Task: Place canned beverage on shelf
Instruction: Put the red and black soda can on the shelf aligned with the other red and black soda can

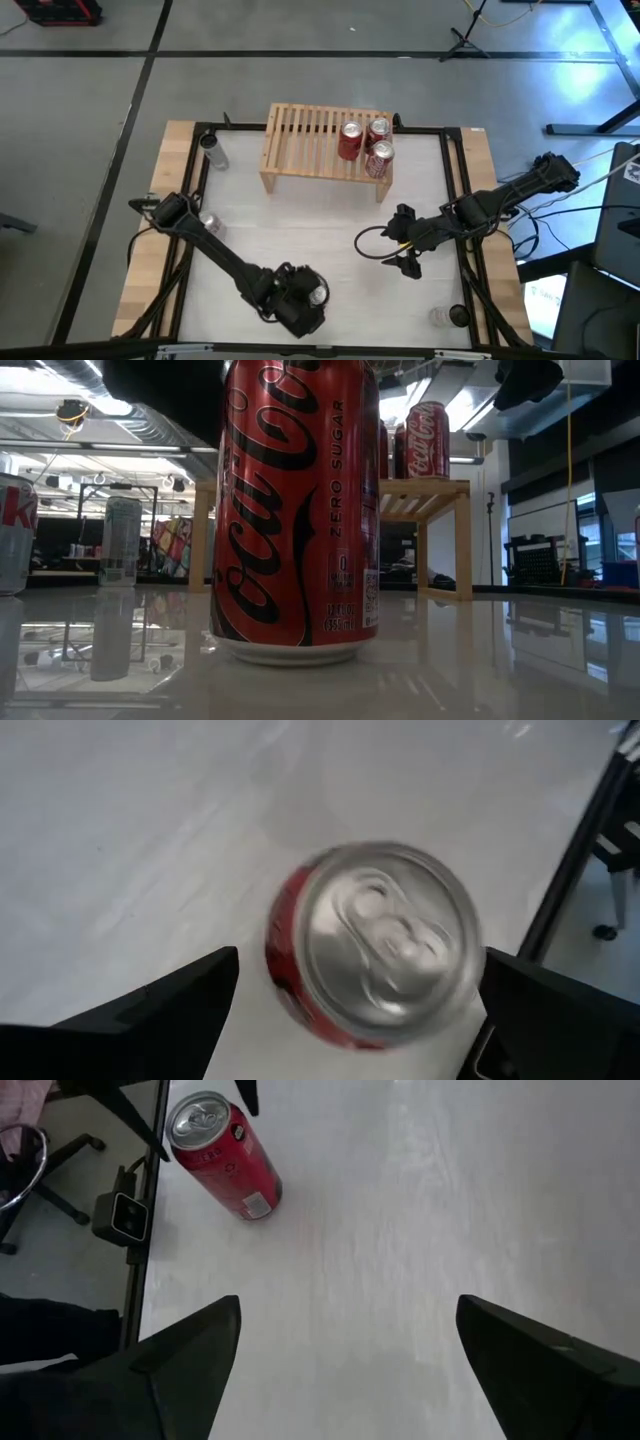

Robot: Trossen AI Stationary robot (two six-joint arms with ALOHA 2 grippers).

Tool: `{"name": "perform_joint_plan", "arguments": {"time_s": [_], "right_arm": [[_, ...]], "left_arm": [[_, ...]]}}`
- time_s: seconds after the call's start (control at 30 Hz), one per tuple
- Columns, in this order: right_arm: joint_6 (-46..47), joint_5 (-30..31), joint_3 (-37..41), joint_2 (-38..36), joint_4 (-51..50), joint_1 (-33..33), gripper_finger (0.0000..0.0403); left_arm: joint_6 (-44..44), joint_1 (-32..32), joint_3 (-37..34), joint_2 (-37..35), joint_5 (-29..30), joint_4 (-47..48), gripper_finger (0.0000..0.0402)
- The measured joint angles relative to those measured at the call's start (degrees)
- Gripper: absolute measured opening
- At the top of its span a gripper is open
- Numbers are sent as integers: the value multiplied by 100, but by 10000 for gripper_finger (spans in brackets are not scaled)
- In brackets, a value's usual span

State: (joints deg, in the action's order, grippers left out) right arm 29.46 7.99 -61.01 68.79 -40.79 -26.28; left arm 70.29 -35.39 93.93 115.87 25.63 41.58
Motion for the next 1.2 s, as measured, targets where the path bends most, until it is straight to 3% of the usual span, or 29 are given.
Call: {"name": "perform_joint_plan", "arguments": {"time_s": [0.3,0.57,0.73,1.0,1.2], "right_arm": [[24,-4,1,0,24,0,358],[91,-6,2,0,28,0,358],[91,-7,2,0,28,0,358],[177,-7,0,0,24,0,358],[231,-9,2,0,24,-1,358]], "left_arm": [[-11,-253,-166,49,1023,-99,393],[154,-484,-1189,55,1642,-1871,393],[113,-431,-1650,54,2035,-2293,393],[-326,-176,-1746,55,2031,-2503,387],[-471,93,-1744,55,1936,-2591,337]]}}
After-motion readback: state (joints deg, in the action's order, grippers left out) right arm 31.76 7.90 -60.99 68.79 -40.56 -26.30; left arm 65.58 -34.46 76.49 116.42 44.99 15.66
